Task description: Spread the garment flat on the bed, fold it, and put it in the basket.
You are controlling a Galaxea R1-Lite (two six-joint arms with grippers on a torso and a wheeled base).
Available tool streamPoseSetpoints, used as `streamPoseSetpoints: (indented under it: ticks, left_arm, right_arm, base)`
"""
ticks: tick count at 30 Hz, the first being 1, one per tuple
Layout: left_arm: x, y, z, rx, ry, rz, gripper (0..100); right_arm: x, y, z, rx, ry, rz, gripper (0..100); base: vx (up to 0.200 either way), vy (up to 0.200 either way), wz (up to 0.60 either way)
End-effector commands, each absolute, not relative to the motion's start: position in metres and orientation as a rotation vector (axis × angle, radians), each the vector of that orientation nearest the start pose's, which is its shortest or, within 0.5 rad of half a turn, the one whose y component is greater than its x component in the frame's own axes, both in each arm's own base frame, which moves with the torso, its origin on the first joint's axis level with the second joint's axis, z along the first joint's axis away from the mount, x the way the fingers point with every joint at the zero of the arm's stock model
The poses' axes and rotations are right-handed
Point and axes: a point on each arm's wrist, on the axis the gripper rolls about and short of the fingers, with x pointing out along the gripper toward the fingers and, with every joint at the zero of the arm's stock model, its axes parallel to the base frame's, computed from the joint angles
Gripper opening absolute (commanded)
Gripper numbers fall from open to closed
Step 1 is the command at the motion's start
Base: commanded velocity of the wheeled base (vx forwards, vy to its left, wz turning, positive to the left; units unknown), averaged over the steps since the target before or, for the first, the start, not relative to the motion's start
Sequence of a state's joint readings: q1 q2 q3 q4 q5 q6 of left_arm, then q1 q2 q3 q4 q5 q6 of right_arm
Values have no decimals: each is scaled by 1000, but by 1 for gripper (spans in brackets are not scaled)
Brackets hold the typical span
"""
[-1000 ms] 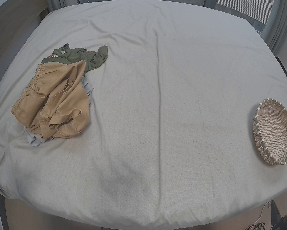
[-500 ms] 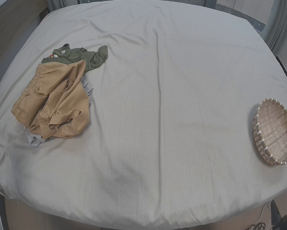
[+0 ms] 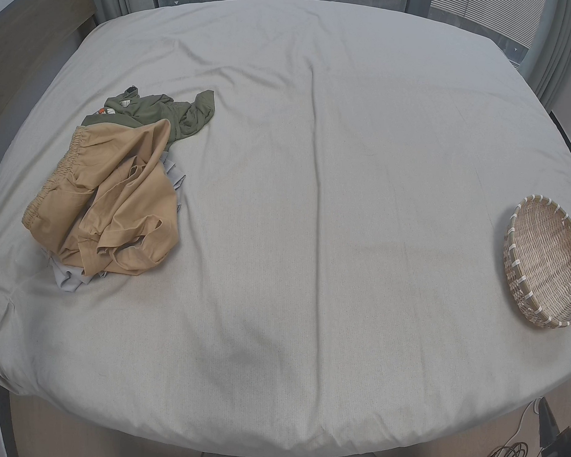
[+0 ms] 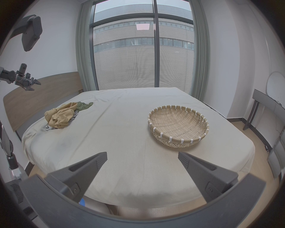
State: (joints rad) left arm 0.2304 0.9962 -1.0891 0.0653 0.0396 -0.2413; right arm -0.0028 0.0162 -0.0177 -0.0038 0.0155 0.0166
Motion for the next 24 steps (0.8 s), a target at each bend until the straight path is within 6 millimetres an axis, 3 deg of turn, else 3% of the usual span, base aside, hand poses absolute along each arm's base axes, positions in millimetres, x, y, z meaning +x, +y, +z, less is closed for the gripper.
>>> streamPoseSetpoints:
  ticks: [1, 6, 19, 24]
  left_arm:
    - [151, 50, 340, -318, 38, 253, 100]
    - [179, 73, 328, -349, 114, 242, 100]
    - [231, 106, 311, -383, 190, 214, 100]
    - [240, 117, 304, -400, 199, 136, 100]
  right_arm:
    - [-22, 0, 77, 14, 3, 14, 100]
    - [-22, 0, 77, 12, 5, 14, 100]
    - [-22, 0, 77, 15, 3, 12, 100]
    - [-22, 0, 77, 17, 3, 12, 100]
  base:
    - [0, 0, 0]
    - [0, 0, 0]
    - [0, 0, 0]
    - [0, 0, 0]
